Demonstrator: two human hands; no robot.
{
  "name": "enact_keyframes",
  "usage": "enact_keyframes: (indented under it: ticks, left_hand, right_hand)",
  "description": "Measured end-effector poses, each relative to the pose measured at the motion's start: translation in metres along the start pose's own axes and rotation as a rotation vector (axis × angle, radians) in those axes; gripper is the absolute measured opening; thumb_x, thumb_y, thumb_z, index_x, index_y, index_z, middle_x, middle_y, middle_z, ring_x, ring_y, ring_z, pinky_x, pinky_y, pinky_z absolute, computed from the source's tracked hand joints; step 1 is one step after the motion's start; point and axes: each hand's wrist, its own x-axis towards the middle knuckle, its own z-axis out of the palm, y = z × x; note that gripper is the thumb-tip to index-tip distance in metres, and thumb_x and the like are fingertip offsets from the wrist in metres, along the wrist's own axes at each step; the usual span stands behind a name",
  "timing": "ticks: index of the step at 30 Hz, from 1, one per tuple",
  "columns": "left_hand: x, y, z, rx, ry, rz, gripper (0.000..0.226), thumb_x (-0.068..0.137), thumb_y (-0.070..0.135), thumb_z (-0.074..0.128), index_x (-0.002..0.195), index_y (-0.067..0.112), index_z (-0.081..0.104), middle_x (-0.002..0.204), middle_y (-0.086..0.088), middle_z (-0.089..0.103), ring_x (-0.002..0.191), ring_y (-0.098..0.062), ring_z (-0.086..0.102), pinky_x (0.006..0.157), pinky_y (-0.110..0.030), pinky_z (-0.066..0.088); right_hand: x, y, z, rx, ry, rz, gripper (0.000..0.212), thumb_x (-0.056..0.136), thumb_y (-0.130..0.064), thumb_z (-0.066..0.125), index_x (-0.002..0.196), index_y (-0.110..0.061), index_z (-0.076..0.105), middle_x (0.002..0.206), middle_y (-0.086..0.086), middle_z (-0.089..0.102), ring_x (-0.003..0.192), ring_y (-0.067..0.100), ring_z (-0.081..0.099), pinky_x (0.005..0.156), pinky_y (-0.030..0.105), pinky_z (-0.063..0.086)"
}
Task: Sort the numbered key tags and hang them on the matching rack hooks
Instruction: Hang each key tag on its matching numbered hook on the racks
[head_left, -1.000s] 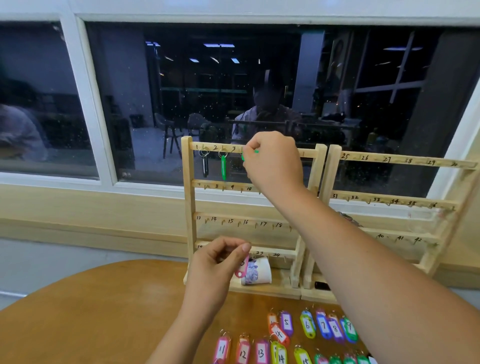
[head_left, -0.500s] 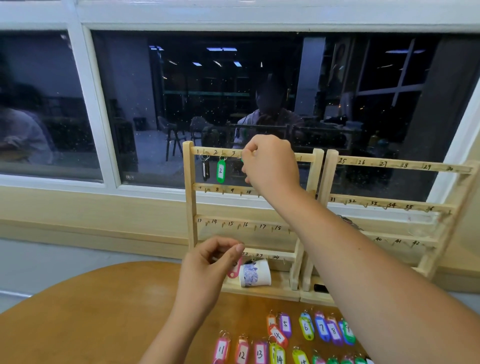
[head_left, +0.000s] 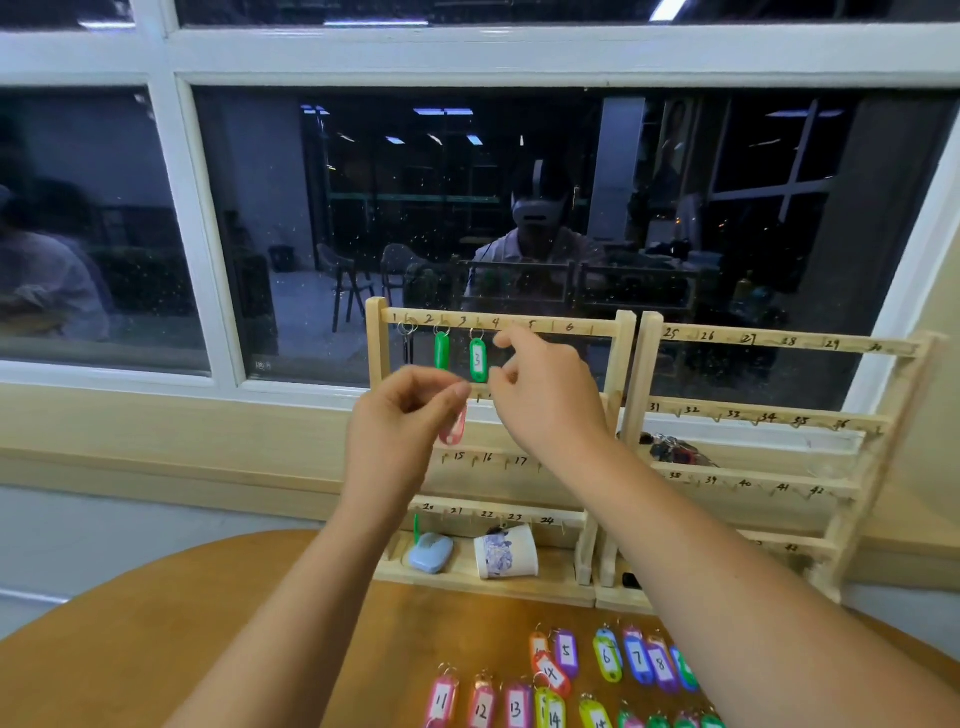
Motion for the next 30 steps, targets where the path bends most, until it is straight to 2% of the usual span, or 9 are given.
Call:
enact_keyframes:
  ticks: [4,7,10,13,16,18,21,25,30]
  left_hand:
    - [0.028,0.020,0.010,0.069,0.056,0.077,0.007,0.099,0.025,0.077,0.096,0.018,0.077,0.070,-0.007,0.074,0.062,-0.012,0.065,0.069,-0.026,0.057]
    - [0.045,0.027,0.017,0.136,0.092,0.105,0.009,0.099,0.031,0.075,0.095,0.024,0.078,0.072,0.000,0.075,0.065,-0.005,0.068,0.069,-0.024,0.055]
    - [0.056,0.031,0.025,0.154,0.100,0.110,0.011,0.099,0.032,0.074,0.092,0.025,0.077,0.069,0.002,0.075,0.062,-0.002,0.067,0.071,-0.026,0.053]
    - [0.064,0.028,0.029,0.190,0.091,0.090,0.013,0.097,0.042,0.074,0.090,0.031,0.076,0.071,0.006,0.076,0.068,-0.005,0.072,0.098,-0.045,0.059]
    - [0.067,0.028,0.031,0.256,0.091,0.081,0.016,0.097,0.046,0.072,0.087,0.034,0.076,0.070,0.011,0.076,0.067,-0.004,0.073,0.106,-0.056,0.055]
    - [0.066,0.030,0.032,0.315,0.113,0.098,0.016,0.098,0.045,0.071,0.086,0.035,0.075,0.069,0.017,0.075,0.067,-0.004,0.072,0.098,-0.053,0.060]
    - [0.065,0.032,0.033,0.350,0.138,0.101,0.017,0.100,0.041,0.072,0.087,0.032,0.076,0.068,0.020,0.074,0.066,-0.012,0.072,0.076,-0.046,0.065]
    - [0.068,0.029,0.032,0.422,0.189,0.120,0.020,0.098,0.050,0.073,0.088,0.033,0.075,0.068,0.012,0.073,0.066,-0.006,0.071,0.074,-0.042,0.065]
    - [0.054,0.020,0.025,0.437,0.195,0.150,0.017,0.099,0.048,0.072,0.095,0.032,0.072,0.074,0.007,0.074,0.061,-0.012,0.072,0.064,-0.037,0.062]
  right_hand:
    - [-0.026,0.013,0.002,0.038,-0.008,0.024,0.028,0.104,-0.027,0.062,0.132,-0.029,0.061,0.099,-0.010,0.074,0.084,0.013,0.066,0.061,0.026,0.046]
    - [-0.051,0.025,0.008,0.092,-0.036,0.056,0.025,0.104,-0.025,0.062,0.127,-0.031,0.066,0.093,-0.016,0.068,0.082,0.007,0.065,0.073,0.035,0.059]
    - [-0.073,0.040,0.017,0.124,-0.054,0.098,0.022,0.103,-0.025,0.063,0.123,-0.031,0.069,0.089,-0.019,0.065,0.082,0.002,0.063,0.077,0.036,0.060]
    - [-0.089,0.053,0.023,0.162,-0.052,0.143,0.019,0.102,-0.027,0.065,0.119,-0.033,0.071,0.093,-0.020,0.068,0.084,0.000,0.064,0.077,0.030,0.061]
    - [-0.103,0.062,0.026,0.192,-0.064,0.183,0.018,0.101,-0.025,0.067,0.115,-0.035,0.072,0.095,-0.021,0.069,0.084,-0.002,0.064,0.075,0.025,0.058]
    - [-0.112,0.067,0.026,0.206,-0.082,0.216,0.016,0.100,-0.023,0.069,0.109,-0.035,0.072,0.095,-0.021,0.069,0.082,-0.003,0.064,0.071,0.018,0.053]
    - [-0.127,0.071,0.024,0.210,-0.101,0.238,0.014,0.101,-0.025,0.069,0.106,-0.037,0.072,0.093,-0.023,0.069,0.082,-0.006,0.063,0.065,0.012,0.048]
    - [-0.144,0.076,0.026,0.242,-0.130,0.283,0.015,0.100,-0.022,0.071,0.102,-0.037,0.073,0.087,-0.023,0.068,0.088,-0.011,0.060,0.067,0.010,0.048]
    - [-0.156,0.088,0.024,0.272,-0.135,0.346,0.014,0.099,-0.022,0.072,0.096,-0.035,0.075,0.085,-0.020,0.070,0.090,-0.012,0.060,0.070,0.012,0.049]
